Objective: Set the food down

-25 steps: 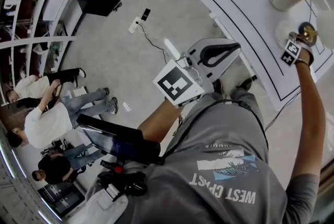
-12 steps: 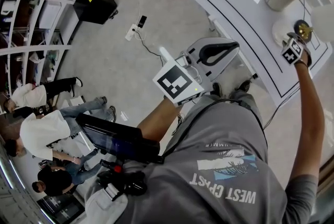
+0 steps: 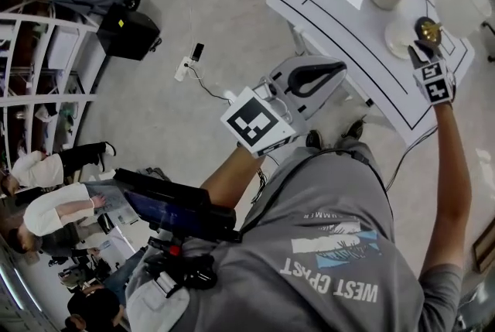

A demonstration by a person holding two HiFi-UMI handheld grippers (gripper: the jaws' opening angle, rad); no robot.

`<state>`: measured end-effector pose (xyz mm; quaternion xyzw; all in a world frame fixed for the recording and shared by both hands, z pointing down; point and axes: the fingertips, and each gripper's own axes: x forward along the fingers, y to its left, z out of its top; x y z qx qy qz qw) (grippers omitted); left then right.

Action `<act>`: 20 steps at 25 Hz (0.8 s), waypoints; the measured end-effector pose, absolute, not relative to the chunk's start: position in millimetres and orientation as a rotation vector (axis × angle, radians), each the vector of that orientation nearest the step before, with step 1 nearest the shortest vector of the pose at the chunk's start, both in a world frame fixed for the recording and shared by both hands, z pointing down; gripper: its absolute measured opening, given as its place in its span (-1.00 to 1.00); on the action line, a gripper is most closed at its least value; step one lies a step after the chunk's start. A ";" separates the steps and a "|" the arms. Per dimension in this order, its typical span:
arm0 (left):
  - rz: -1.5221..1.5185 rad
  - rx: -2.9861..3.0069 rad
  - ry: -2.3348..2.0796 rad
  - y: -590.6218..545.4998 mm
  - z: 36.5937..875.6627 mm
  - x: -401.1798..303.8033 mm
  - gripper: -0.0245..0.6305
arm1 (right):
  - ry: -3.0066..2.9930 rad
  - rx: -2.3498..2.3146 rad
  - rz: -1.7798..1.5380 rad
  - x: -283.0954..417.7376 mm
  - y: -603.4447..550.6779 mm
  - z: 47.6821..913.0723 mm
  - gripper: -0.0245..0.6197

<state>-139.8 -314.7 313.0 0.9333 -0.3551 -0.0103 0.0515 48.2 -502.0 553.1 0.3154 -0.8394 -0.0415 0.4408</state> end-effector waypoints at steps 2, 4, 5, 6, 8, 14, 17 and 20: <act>-0.039 2.860 -1.052 -306.9 309.6 -135.3 -0.90 | -2.184 0.865 -0.078 44.1 -483.8 515.8 -0.88; -0.050 2.882 -1.018 -298.6 306.3 -129.6 -0.90 | -2.284 0.929 -0.050 39.8 -462.0 478.3 -0.90; -0.053 2.890 -1.002 -294.6 305.1 -126.7 -0.90 | -2.333 0.952 -0.042 36.9 -449.7 459.5 -0.90; -0.056 2.898 -0.986 -290.7 303.9 -123.9 -0.90 | -2.383 0.971 -0.036 33.8 -436.7 440.6 -0.90; -0.062 2.914 -0.956 -283.8 300.9 -118.2 -0.90 | -2.486 1.004 -0.031 28.9 -408.8 402.6 -0.90; -0.090 2.970 -0.902 -260.3 283.6 -102.2 -0.90 | -2.716 1.066 -0.079 31.1 -322.3 304.9 -0.90; -0.108 2.991 -0.909 -249.5 274.1 -98.6 -0.90 | -2.795 1.087 -0.125 36.4 -282.4 267.2 -0.90; -0.131 3.004 -0.925 -231.1 263.6 -93.0 -0.90 | -2.847 1.106 -0.145 47.6 -243.2 239.3 -0.90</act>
